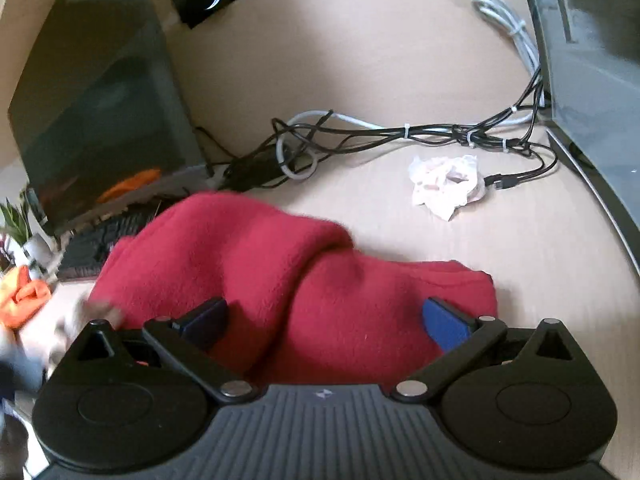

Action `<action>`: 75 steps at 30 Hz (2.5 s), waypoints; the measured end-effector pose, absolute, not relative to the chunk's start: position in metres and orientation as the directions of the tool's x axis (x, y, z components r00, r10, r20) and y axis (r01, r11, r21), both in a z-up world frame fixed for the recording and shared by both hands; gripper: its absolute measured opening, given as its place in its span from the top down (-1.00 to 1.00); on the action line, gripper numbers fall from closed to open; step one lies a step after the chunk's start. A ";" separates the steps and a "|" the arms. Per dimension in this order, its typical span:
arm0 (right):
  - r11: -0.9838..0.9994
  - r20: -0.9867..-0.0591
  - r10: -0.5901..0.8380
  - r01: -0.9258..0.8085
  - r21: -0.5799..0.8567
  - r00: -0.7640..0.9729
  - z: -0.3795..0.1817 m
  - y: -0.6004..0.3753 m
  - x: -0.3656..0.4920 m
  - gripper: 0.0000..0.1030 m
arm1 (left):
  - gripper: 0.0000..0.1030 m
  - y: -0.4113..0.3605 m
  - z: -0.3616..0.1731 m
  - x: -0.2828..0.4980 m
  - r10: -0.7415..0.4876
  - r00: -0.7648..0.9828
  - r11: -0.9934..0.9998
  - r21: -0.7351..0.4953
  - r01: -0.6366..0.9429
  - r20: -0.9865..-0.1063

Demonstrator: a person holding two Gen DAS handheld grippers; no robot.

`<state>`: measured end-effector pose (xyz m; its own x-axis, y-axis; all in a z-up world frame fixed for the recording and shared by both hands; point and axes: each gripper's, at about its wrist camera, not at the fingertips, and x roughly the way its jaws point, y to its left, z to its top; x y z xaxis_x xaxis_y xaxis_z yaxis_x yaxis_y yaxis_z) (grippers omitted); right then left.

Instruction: Fold clothes

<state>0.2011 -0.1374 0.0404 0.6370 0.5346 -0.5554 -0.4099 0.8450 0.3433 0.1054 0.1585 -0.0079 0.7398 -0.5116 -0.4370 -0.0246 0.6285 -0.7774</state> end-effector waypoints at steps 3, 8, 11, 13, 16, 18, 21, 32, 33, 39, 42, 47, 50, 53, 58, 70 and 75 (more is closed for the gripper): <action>0.829 -0.570 0.559 -0.404 0.387 0.602 0.043 -0.136 0.170 -1.00 | -0.89 0.175 -0.002 0.124 -0.451 0.764 0.663 -0.747 -0.060 -0.462; 0.692 -0.607 0.676 -0.644 0.328 0.417 0.045 -0.095 0.096 -1.00 | -0.91 0.206 0.008 0.159 -0.259 0.801 0.790 -0.595 -0.146 -0.540; 0.555 -0.566 0.762 -0.769 0.318 0.316 0.061 -0.084 0.066 -1.00 | -0.89 0.219 0.020 0.162 -0.164 0.803 0.815 -0.537 -0.217 -0.573; 0.543 -0.500 0.787 -0.790 0.283 0.362 0.081 -0.094 0.062 -1.00 | -0.89 0.221 0.033 0.147 -0.156 0.810 0.818 -0.533 -0.215 -0.566; 0.648 -0.444 0.732 -0.729 0.219 0.517 0.100 -0.105 0.091 -1.00 | -0.90 0.213 0.046 0.121 -0.160 0.810 0.841 -0.508 -0.187 -0.564; 0.727 -0.437 0.662 -0.664 0.175 0.609 0.100 -0.099 0.119 -1.00 | -0.90 0.203 0.046 0.108 -0.143 0.791 0.870 -0.457 -0.187 -0.595; 0.786 -0.453 0.594 -0.600 0.149 0.665 0.084 -0.080 0.169 -1.00 | -0.90 0.193 0.033 0.099 -0.093 0.755 0.904 -0.372 -0.209 -0.650; 0.675 -0.645 0.632 -0.714 0.185 0.430 0.030 -0.066 0.109 -1.00 | -0.90 0.157 -0.002 0.049 -0.101 0.649 0.954 -0.258 -0.151 -0.754; 0.666 -0.654 0.633 -0.723 0.185 0.415 0.031 -0.070 0.103 -1.00 | -0.89 0.158 0.000 0.039 -0.139 0.648 0.941 -0.303 -0.148 -0.749; 0.628 -0.608 0.697 -0.733 0.260 0.381 0.071 -0.111 0.097 -1.00 | -0.89 0.160 0.034 0.007 -0.303 0.716 0.900 -0.436 -0.002 -0.629; 0.643 -0.527 0.746 -0.648 0.409 0.407 0.082 -0.135 0.119 -1.00 | -0.90 0.176 0.050 0.010 -0.358 0.775 0.835 -0.551 0.016 -0.520; 0.625 -0.503 0.780 -0.482 0.614 0.371 0.062 -0.145 0.162 -1.00 | -0.90 0.190 0.031 0.036 -0.288 0.766 0.792 -0.593 -0.147 -0.575; 0.595 -0.522 0.803 -0.433 0.677 0.286 0.043 -0.141 0.182 -1.00 | -0.90 0.193 0.017 0.042 -0.281 0.734 0.779 -0.593 -0.202 -0.618; 0.594 -0.559 0.800 -0.427 0.682 0.219 0.031 -0.130 0.198 -1.00 | -0.91 0.193 0.014 0.042 -0.305 0.719 0.771 -0.605 -0.199 -0.625; 0.534 -0.538 0.837 -0.367 0.761 0.101 0.015 -0.118 0.221 -1.00 | -0.91 0.194 0.010 0.053 -0.317 0.697 0.775 -0.599 -0.200 -0.643; 0.484 -0.519 0.854 -0.413 0.771 0.032 0.024 -0.108 0.230 -1.00 | -0.96 0.199 -0.001 0.067 -0.352 0.673 0.781 -0.601 -0.172 -0.651; 0.511 -0.515 0.853 -0.327 0.795 0.083 0.005 -0.114 0.238 -1.00 | -0.96 0.201 -0.006 0.067 -0.369 0.680 0.764 -0.624 -0.167 -0.633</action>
<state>0.2380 -0.1142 0.0055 0.0832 0.8533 -0.5147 -0.3268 0.5113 0.7948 0.0672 0.2009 -0.0056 0.6805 -0.3687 -0.6332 -0.1665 0.7638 -0.6236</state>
